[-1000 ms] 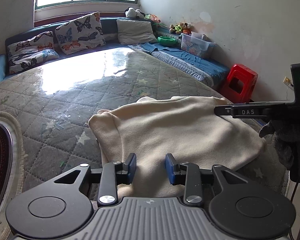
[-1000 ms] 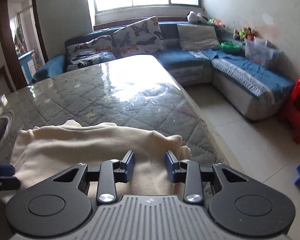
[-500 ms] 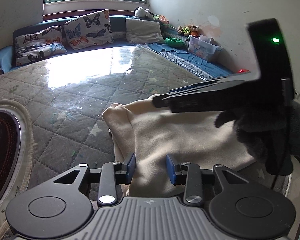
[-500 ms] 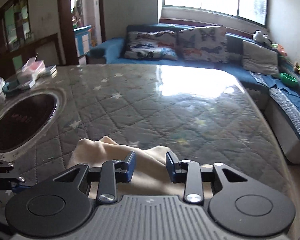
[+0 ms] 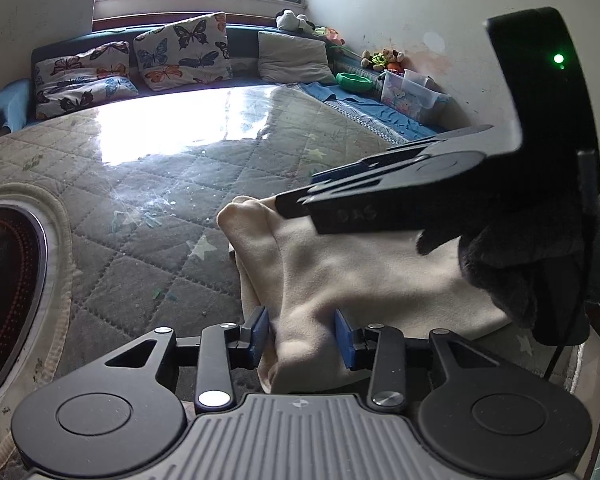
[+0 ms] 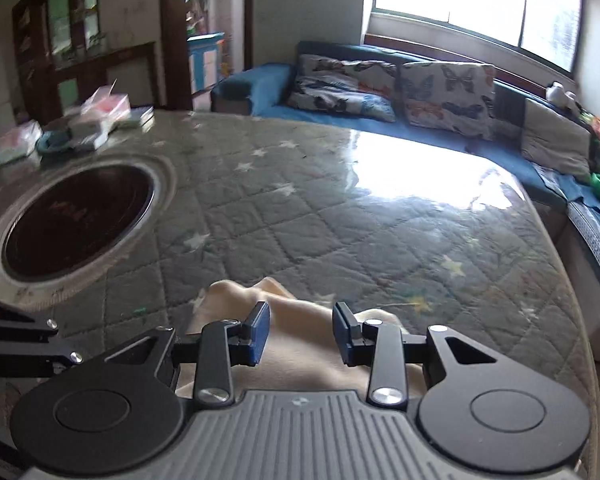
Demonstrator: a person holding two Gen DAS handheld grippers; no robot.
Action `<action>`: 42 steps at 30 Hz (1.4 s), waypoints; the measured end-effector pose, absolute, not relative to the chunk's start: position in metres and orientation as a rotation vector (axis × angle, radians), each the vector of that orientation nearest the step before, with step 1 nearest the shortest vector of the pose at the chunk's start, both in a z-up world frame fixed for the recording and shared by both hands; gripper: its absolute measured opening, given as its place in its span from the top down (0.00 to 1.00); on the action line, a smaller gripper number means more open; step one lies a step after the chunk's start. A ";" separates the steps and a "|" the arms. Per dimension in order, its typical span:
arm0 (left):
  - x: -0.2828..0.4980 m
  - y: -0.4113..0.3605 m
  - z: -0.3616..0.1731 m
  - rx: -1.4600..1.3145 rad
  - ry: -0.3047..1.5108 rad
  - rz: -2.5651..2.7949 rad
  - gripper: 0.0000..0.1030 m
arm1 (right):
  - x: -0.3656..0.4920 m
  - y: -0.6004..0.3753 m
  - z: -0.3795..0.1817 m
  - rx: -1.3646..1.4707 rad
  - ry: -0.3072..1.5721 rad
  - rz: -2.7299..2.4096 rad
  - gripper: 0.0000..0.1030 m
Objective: Fold clothes
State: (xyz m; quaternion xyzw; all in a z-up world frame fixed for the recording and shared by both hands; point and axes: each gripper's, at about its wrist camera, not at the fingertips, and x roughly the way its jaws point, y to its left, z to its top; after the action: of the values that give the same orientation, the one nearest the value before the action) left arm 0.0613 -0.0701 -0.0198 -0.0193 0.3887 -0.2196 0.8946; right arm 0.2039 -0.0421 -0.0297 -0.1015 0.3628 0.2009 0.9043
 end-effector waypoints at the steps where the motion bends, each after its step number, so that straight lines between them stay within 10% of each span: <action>1: 0.061 -0.070 -0.020 -0.040 0.807 -0.456 0.61 | 0.206 -0.038 -0.034 -0.217 0.760 0.423 0.66; 42: 0.059 -0.040 -0.016 -0.061 0.790 -0.351 0.59 | 0.062 -0.075 -0.028 -0.198 0.621 0.198 0.66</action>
State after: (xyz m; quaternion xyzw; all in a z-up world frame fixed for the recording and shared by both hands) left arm 0.0588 -0.0404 -0.0155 -0.0294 0.3829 -0.1701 0.9075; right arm 0.0616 -0.0748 -0.0278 -0.0970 0.3047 0.0970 0.9425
